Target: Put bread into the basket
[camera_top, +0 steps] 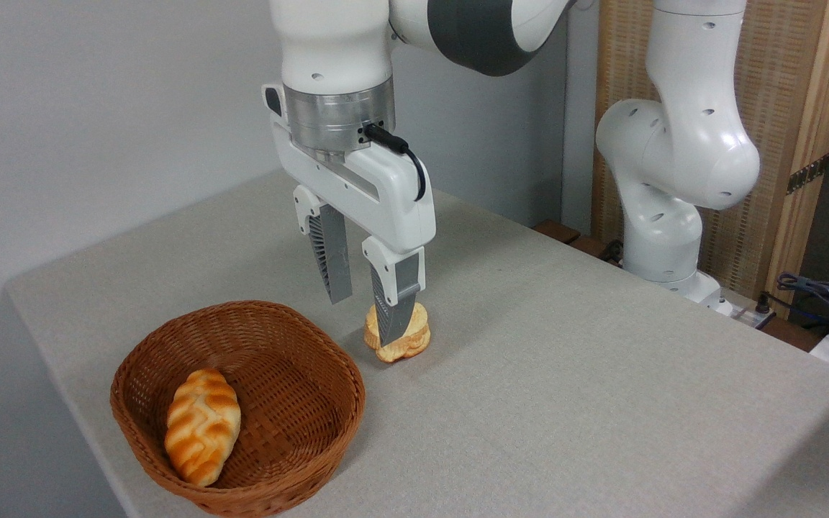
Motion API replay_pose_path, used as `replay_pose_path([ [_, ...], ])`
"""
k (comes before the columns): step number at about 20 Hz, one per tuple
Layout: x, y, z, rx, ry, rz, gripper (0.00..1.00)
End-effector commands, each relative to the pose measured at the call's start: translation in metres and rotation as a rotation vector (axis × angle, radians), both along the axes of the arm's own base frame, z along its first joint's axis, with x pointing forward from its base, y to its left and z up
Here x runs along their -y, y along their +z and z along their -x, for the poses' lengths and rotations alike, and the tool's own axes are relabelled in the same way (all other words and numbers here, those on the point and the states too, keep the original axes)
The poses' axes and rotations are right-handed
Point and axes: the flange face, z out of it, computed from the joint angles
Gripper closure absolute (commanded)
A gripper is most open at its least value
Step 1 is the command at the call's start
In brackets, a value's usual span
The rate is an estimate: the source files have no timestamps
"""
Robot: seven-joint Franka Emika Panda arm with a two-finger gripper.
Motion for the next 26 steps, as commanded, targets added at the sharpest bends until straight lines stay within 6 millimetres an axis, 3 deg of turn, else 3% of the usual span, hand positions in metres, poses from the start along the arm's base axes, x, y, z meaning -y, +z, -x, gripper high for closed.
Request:
replay_pose_path([
  [1,0.004,-0.002,0.004,-0.050,-0.020,0.000,0.00],
  [6,0.011,-0.013,0.010,-0.097,-0.034,0.014,0.00],
  [20,0.093,-0.091,0.034,-0.186,-0.192,0.004,0.00],
  [26,0.105,-0.117,0.046,-0.237,-0.224,-0.010,0.00],
])
